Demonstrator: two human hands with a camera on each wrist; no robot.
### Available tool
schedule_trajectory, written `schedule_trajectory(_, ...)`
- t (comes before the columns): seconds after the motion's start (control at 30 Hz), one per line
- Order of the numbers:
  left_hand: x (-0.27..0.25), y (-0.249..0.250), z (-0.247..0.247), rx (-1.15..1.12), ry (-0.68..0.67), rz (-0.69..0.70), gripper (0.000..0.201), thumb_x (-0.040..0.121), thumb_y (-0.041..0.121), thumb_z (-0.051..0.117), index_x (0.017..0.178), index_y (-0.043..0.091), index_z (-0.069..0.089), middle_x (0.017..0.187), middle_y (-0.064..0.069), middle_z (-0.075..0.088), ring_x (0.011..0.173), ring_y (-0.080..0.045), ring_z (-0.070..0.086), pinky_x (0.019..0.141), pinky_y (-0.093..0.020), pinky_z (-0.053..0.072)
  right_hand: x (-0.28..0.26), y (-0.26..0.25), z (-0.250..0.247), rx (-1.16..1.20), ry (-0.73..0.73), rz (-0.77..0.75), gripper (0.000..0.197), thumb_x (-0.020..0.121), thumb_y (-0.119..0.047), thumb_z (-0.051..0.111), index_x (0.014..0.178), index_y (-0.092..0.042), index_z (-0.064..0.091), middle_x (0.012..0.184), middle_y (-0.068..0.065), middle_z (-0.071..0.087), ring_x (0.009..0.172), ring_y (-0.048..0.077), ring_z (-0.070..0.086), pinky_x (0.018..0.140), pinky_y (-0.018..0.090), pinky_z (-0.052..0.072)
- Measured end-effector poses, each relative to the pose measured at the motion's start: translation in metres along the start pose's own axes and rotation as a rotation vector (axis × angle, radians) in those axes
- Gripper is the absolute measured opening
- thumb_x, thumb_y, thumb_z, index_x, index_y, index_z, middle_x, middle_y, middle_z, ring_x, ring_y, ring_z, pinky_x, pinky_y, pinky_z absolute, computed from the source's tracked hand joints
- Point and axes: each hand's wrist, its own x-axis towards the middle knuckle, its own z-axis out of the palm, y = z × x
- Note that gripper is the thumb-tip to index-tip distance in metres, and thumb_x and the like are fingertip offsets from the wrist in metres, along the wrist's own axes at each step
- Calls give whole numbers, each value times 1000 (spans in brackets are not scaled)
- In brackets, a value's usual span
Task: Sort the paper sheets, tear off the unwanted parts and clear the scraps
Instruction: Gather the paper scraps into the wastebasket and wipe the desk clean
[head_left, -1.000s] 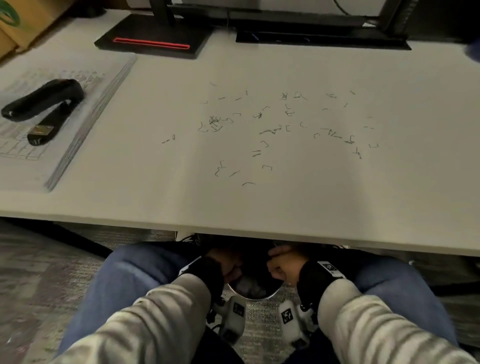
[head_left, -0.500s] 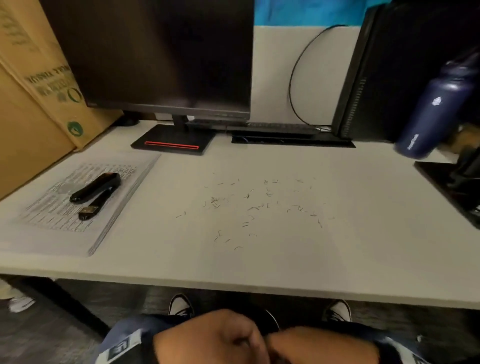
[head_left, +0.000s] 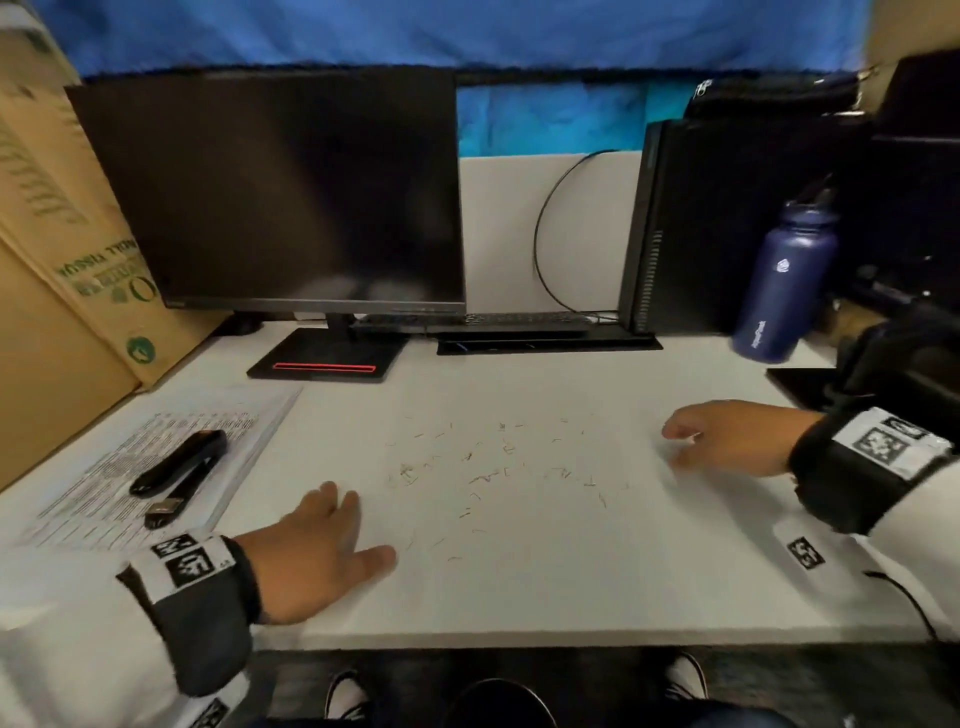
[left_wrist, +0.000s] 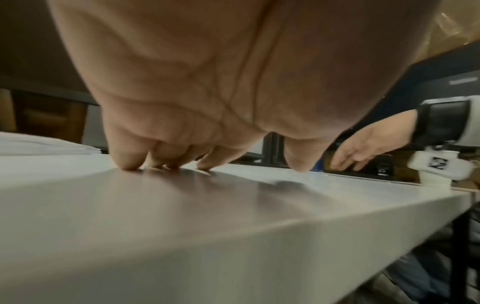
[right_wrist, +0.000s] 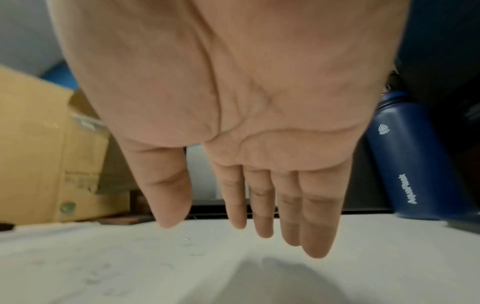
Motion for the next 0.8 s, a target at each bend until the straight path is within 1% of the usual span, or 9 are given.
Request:
schedule_trajectory(0.1, 0, 19, -2, 35, -21, 156, 90, 92, 71, 32, 159, 18, 4, 165, 3, -14, 153, -15, -6, 124, -34, 9, 30, -8, -8, -123, -36, 78, 54, 95, -41, 55, 145, -22, 47, 150, -1, 46, 135, 20, 44, 116, 34, 31)
schedule_trajectory(0.2, 1, 36, -13, 156, -38, 281, 86, 95, 66, 33, 158, 19, -1, 164, 4, -14, 152, -14, -11, 125, -35, 7, 60, -25, -10, -122, -22, 86, 57, 94, -39, 54, 145, -17, 46, 153, 3, 43, 138, 24, 42, 116, 37, 31)
schedule_trajectory(0.33, 22, 47, -51, 191, 67, 227, 45, 103, 42, 37, 138, 14, 44, 160, -6, 24, 147, -23, 25, 118, -41, 29, 73, -63, -7, -64, -22, 52, 68, 91, -47, 57, 151, -20, 36, 157, 4, 37, 139, 24, 40, 112, 39, 33)
schedule_trajectory(0.4, 51, 38, -62, 190, 89, 146, 46, 105, 30, 37, 146, 9, 36, 161, -10, 22, 148, -24, 25, 119, -38, 25, 69, -83, -1, -70, -86, -12, 66, 90, -56, 52, 146, -22, 42, 154, 2, 42, 134, 23, 44, 106, 38, 36)
schedule_trajectory(0.47, 84, 22, -68, 197, 104, 54, 56, 105, 19, 36, 156, 6, 17, 165, -12, 10, 151, -24, 20, 121, -34, 19, 61, -97, 9, -118, -148, -78, 66, 89, -61, 47, 142, -23, 44, 158, 2, 35, 134, 24, 44, 104, 40, 37)
schedule_trajectory(0.53, 110, 11, -73, 176, 114, -5, 57, 104, 13, 36, 156, 3, 14, 165, -14, 9, 151, -25, 21, 120, -33, 20, 53, -104, 21, -150, -203, -139, 65, 86, -62, 46, 139, -25, 43, 162, 0, 24, 134, 23, 43, 105, 40, 39)
schedule_trajectory(0.6, 126, 9, -78, 110, 130, -25, 51, 104, 12, 37, 153, 4, 26, 162, -13, 23, 146, -26, 32, 118, -34, 26, 44, -103, 23, -147, -242, -187, 65, 87, -60, 47, 143, -27, 41, 163, -7, 22, 139, 21, 39, 111, 41, 34)
schedule_trajectory(0.67, 135, 15, -77, 59, 155, 6, 48, 103, 17, 40, 149, 6, 34, 155, -13, 36, 139, -27, 41, 114, -35, 32, 42, -98, 15, -96, -222, -209, 57, 94, -52, 46, 145, -28, 42, 157, -8, 35, 135, 18, 42, 114, 38, 33)
schedule_trajectory(0.8, 139, 39, -64, 61, 126, 98, 50, 104, 27, 38, 150, 10, 33, 156, -13, 33, 140, -30, 37, 115, -43, 31, 58, -93, -2, 7, -106, -148, 58, 99, -39, 51, 153, -28, 34, 158, -5, 36, 141, 21, 38, 118, 36, 28)
